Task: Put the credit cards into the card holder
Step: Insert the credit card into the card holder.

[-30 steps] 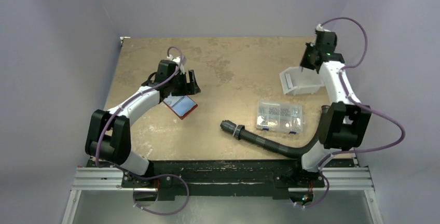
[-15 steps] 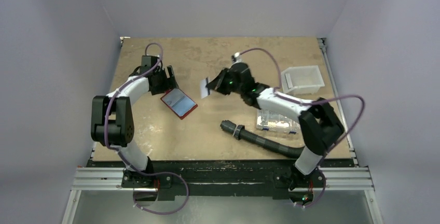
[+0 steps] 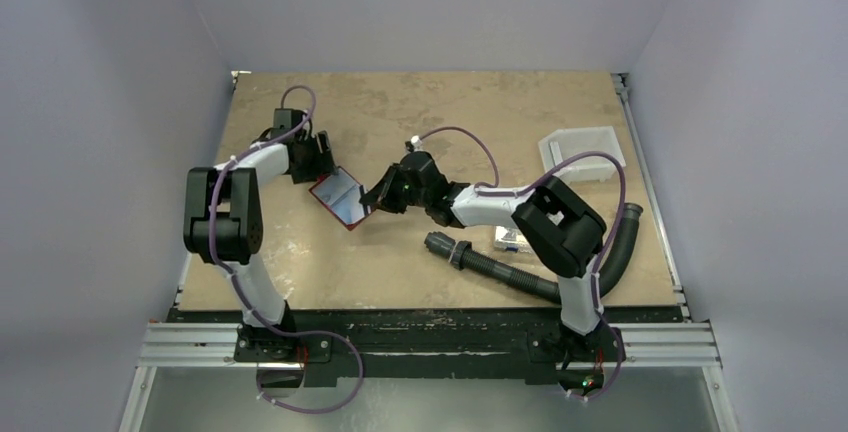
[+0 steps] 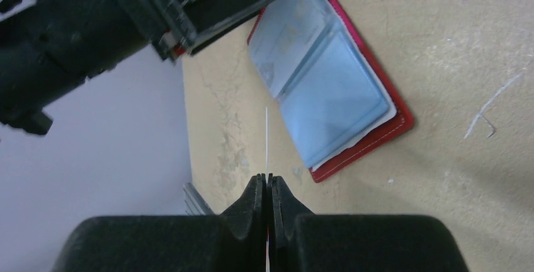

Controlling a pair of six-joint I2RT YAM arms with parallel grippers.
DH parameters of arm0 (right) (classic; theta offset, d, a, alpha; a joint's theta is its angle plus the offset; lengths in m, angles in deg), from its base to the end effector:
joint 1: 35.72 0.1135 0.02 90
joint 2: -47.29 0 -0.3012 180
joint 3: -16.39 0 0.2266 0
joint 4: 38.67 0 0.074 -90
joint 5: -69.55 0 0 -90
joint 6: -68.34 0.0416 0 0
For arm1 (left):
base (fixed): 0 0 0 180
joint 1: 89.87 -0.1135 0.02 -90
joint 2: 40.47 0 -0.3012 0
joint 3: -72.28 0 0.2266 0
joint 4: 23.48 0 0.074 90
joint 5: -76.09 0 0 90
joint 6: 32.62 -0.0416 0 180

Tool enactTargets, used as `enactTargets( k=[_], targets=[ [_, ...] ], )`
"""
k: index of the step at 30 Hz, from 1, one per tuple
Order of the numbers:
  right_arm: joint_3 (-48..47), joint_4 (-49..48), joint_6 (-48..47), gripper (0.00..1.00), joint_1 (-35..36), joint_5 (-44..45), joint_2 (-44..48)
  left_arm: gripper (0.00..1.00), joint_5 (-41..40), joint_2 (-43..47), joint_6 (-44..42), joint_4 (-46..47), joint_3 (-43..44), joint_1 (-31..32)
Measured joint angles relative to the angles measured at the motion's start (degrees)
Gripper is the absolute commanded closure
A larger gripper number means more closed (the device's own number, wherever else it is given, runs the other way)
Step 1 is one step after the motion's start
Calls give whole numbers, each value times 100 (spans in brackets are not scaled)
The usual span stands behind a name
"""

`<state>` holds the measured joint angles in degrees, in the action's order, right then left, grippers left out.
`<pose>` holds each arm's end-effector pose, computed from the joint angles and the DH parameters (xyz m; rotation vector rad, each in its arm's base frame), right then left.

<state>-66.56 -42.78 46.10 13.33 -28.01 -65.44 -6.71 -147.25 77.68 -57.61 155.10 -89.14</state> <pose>0.2822 0.3336 0.2288 0.2824 2.3077 1.3247 0.3749 -0.0100 0.2120 -0.3959 2.5710 -0.2966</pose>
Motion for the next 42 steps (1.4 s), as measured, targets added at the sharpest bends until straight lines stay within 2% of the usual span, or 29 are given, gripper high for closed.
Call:
enactTargets(
  k=[4,10,17,24,31,35,42],
  targets=[
    [2,-61,13,100,-15,-55,-175,39,61,570,184,138,-734,-31],
    [4,-79,-96,100,-26,-133,-197,38,256,1591,503,-177,-1788,-35],
    [13,-81,-560,100,-94,-367,-201,37,197,1871,560,-584,-1851,-35],
    [70,-472,-833,100,-560,-1091,-402,51,435,2350,614,-522,-1805,-35],
    [-125,-837,-839,100,-743,-1668,-1113,54,922,1910,717,2,-1731,-35],
    [-236,-975,-800,100,-710,-1818,-1248,58,914,1521,717,111,-1714,-35],
    [-247,-1246,-664,100,-706,-1906,-1250,62,721,1504,706,153,-1705,-35]
  ],
)
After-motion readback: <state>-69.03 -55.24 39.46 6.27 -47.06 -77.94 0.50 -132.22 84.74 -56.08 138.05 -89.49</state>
